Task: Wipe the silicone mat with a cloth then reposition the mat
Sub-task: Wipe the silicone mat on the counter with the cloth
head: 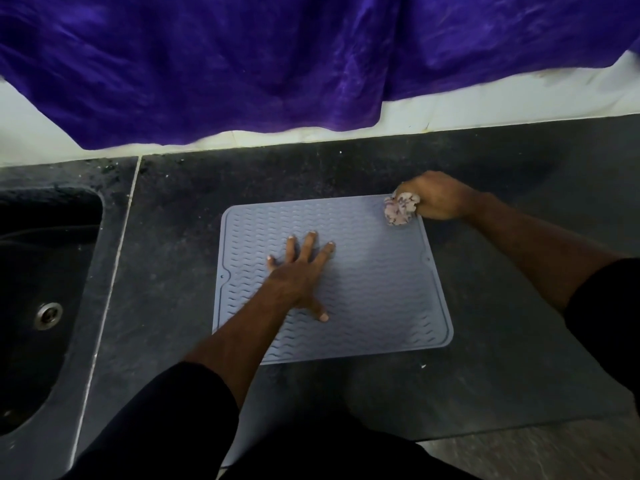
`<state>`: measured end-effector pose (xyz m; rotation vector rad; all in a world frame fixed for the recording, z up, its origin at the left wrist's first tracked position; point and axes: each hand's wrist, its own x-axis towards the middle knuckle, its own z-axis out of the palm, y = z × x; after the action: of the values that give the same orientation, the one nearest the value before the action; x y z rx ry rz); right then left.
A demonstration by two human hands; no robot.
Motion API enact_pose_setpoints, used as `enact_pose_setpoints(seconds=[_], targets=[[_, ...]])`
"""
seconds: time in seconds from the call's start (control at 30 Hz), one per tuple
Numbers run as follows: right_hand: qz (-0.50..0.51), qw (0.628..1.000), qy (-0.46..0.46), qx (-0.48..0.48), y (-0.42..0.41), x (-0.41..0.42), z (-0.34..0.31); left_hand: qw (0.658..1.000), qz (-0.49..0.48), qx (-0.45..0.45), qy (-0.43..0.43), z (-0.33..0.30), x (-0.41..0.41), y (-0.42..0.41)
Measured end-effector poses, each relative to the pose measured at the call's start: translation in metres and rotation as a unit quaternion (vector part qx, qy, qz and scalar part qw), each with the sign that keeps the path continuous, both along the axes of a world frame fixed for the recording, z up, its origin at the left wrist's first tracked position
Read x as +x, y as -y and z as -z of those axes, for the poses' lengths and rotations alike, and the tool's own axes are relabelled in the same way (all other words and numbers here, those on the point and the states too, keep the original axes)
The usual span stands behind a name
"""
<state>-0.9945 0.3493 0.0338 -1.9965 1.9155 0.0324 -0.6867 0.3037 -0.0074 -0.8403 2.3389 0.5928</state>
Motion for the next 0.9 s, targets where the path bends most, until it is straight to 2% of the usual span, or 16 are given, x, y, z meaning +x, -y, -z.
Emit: enact_pose_setpoints(seconds=[0.1,0.17,0.33,0.53,0.7,0.9], targets=[[-0.007,0.998,0.048,-0.049,0.009,0.018,-0.001,1.000,-0.001,0.007,0.001,-0.003,-0.001,0.000],[-0.034,0.997,0.061,-0.024,0.011,0.033,0.006,1.000,-0.002,0.009,0.003,-0.006,-0.001,0.000],[-0.040,0.999,0.016,0.013,-0.008,0.017,0.017,1.000,-0.004,0.009,0.005,-0.005,-0.001,0.000],[-0.010,0.997,-0.024,0.066,-0.003,-0.011,-0.002,1.000,-0.002,0.006,-0.002,-0.002,0.000,-0.001],[-0.023,0.998,0.051,-0.030,0.017,0.022,-0.002,1.000,-0.007,0.007,-0.001,-0.002,-0.001,0.000],[-0.094,0.995,0.040,-0.016,-0.002,0.034,0.023,1.000,-0.007,0.008,0.005,-0.004,-0.001,-0.001]])
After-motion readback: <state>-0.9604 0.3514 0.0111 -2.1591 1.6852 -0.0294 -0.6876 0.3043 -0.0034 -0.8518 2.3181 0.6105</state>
